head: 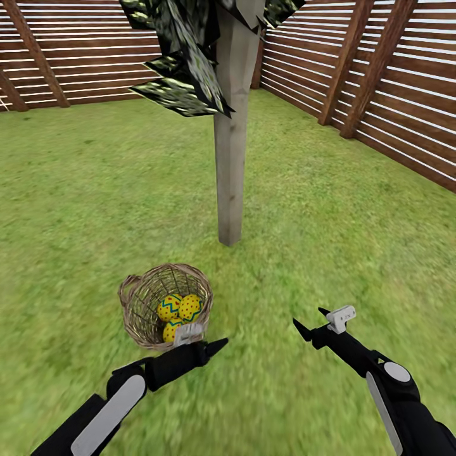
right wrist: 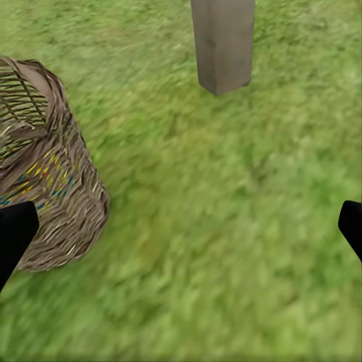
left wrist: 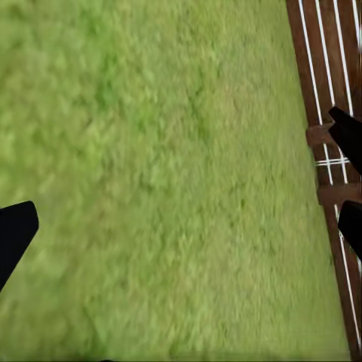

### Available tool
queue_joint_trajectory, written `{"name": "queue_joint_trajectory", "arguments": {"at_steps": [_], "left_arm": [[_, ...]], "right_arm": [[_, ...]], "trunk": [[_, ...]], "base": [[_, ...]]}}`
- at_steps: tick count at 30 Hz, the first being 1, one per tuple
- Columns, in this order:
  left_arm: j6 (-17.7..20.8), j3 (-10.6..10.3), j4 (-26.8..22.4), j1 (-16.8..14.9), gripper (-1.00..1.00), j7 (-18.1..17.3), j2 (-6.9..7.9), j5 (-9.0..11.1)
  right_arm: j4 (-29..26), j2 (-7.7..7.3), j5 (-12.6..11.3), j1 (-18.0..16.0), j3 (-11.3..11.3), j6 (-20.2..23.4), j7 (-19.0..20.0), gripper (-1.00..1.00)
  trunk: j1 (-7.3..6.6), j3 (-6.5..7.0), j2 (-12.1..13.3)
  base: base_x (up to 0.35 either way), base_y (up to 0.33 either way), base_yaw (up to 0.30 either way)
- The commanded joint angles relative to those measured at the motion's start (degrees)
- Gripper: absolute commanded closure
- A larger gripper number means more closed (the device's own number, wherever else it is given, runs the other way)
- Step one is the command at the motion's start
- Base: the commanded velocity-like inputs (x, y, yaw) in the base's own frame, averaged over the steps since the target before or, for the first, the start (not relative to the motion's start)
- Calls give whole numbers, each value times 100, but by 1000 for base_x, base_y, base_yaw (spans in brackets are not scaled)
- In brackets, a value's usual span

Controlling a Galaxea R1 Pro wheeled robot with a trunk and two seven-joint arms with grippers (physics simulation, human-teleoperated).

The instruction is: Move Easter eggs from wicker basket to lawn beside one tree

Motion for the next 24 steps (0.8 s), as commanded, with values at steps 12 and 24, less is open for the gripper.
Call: {"name": "queue_joint_trajectory", "arguments": {"at_steps": [12,24], "left_arm": [[29,-28,113,-5,-100,-117,597,-193],[275,-338,113,-4,-100,-113,846,-201]], "right_arm": [[-8,10,44,-3,189,28,-2,-100],[-8,2,47,-4,153,129,-7,-100]], "trunk": [[0,-4,-2],[0,-4,-2]], "base": [[0,0,0],[0,159,0]]}}
